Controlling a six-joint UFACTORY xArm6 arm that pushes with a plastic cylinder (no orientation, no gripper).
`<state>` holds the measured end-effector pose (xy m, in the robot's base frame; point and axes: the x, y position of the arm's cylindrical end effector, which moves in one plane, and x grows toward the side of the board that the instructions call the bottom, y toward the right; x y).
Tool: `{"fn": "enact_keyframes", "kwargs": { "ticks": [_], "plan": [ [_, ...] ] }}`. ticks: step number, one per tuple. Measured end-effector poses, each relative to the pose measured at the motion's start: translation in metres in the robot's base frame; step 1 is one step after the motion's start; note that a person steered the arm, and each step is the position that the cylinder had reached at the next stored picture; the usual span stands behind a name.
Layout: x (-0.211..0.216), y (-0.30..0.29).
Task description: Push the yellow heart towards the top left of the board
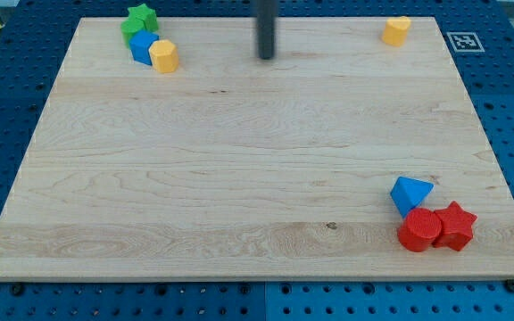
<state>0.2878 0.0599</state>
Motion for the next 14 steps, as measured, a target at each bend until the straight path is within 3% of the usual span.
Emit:
{"fn": "enact_keyframes", "kwargs": {
  "ticks": [2,3,5,8,11,13,14],
  "plan": [
    [0.024,0.243],
    [0.014,0.284],
    [-0.013,0.23],
    [-0.054,0.228],
    [-0.079,0.178],
    [-0.073,0.172],
    [-0.056,0.142]
  ]
}}
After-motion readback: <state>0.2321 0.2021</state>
